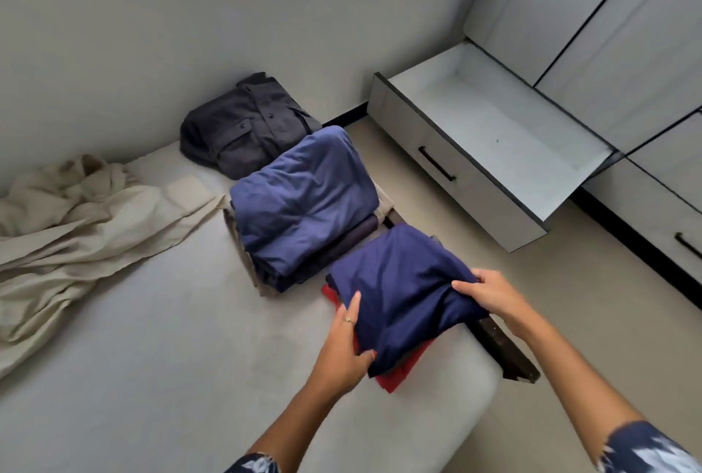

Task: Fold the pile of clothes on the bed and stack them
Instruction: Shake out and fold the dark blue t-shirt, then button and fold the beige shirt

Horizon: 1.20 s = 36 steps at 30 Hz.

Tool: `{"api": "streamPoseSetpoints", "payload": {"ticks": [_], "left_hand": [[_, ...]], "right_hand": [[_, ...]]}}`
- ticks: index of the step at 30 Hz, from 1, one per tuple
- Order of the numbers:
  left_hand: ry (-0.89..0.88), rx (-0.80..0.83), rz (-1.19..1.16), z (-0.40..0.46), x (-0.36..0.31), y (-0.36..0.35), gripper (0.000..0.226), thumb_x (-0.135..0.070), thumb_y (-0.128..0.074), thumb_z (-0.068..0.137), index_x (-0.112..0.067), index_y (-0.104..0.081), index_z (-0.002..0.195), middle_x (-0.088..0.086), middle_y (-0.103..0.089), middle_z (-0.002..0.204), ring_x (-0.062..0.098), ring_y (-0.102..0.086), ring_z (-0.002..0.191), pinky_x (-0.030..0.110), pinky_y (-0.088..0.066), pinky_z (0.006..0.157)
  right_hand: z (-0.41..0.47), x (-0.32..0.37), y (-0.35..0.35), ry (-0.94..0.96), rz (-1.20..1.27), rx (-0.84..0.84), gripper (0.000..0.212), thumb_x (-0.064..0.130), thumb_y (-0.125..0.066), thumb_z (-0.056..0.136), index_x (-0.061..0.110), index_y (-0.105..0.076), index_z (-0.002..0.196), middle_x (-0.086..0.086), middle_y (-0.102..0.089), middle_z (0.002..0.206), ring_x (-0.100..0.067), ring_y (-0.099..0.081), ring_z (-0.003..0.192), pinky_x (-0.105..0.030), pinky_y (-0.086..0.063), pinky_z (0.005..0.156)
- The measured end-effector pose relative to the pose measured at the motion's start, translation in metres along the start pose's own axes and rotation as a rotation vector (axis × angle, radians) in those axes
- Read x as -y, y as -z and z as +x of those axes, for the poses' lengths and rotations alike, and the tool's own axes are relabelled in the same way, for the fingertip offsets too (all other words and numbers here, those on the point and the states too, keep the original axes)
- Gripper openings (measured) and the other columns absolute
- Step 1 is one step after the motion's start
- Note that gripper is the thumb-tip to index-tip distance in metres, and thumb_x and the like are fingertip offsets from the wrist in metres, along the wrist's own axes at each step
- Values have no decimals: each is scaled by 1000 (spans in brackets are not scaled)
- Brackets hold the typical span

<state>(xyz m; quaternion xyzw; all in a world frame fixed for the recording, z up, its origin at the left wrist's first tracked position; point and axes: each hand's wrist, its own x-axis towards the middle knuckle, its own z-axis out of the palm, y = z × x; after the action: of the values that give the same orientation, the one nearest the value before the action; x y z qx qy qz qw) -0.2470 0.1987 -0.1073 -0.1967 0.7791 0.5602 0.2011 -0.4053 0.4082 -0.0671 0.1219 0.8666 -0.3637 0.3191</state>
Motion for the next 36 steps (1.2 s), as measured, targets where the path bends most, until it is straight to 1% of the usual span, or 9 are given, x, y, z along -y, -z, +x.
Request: {"api": "streamPoseSetpoints", "payload": {"ticks": [2, 4, 5, 8, 10, 14, 19, 25, 36], "left_hand": [[51, 108, 143, 9, 10, -11, 88, -15, -65, 81, -33, -12, 149, -4, -15, 158, 15, -21, 144, 34, -38, 108], [120, 155, 212, 15, 14, -16, 81, -19, -63, 85, -22, -17, 152, -1, -20, 157, 16, -27, 142, 32, -37, 110], [144, 153, 214, 17, 14, -17, 80, -20, -63, 86, -22, -18, 152, -1, -22, 157, 17, -31, 140, 33, -38, 109], [185, 121, 201, 24, 12, -12, 76, -21, -61, 88, -22, -19, 151, -2, -24, 156, 20, -43, 132, 34, -38, 109], [190, 97, 218, 26, 10, -2, 71, -21, -58, 91, -20, -20, 151, -1, -25, 156, 21, -41, 134, 31, -33, 112], [214, 19, 206, 19, 14, 25, 61, -20, -56, 93, -18, -29, 147, 0, -33, 152, 17, -34, 138, 24, -28, 109], [330, -54, 170, -6, 43, 64, 61, -23, -55, 95, -16, -27, 148, 2, -29, 153, 16, -34, 139, 24, -28, 108], [382, -150, 162, -52, 92, 123, 62, -24, -55, 95, -16, -26, 149, 4, -26, 154, 20, -34, 139, 27, -30, 109], [387, -338, 197, -173, 188, 256, 61, -23, -53, 95, -16, -25, 148, 2, -18, 155, 21, -37, 136, 31, -31, 112]], "right_hand": [[25, -28, -4, -78, -173, -97, 14, 12, -64, 86, 11, -65, 100, -14, -67, 105, -30, -63, 95, -36, -51, 85], [37, -43, -13, -114, -227, -158, 5, 14, -62, 85, 19, -62, 87, -14, -68, 106, -33, -62, 99, -40, -50, 90], [39, -43, -16, -103, -250, -193, 5, 16, -61, 85, 19, -63, 88, -14, -68, 106, -34, -62, 100, -40, -50, 90], [31, -27, -32, 15, -362, -269, 19, 18, -58, 88, 16, -65, 106, -11, -64, 112, -33, -57, 107, -40, -47, 94], [23, -14, -44, 106, -436, -273, 24, 18, -54, 92, 15, -62, 114, -10, -57, 119, -32, -51, 113, -42, -43, 97], [7, 12, -73, 295, -540, -181, 25, 20, -52, 94, 16, -60, 117, -8, -53, 123, -29, -47, 118, -42, -39, 98], [-15, 40, -128, 466, -659, -42, 24, 27, -48, 96, 21, -58, 118, 0, -52, 121, -22, -46, 116, -36, -39, 95], [-47, 73, -203, 581, -759, 71, 26, 28, -44, 97, 20, -61, 115, -1, -51, 116, -24, -46, 113, -35, -40, 89], [-127, 138, -350, 752, -840, 171, 25, 26, -49, 96, 20, -62, 116, -3, -54, 119, -25, -47, 118, -33, -37, 98]]}}
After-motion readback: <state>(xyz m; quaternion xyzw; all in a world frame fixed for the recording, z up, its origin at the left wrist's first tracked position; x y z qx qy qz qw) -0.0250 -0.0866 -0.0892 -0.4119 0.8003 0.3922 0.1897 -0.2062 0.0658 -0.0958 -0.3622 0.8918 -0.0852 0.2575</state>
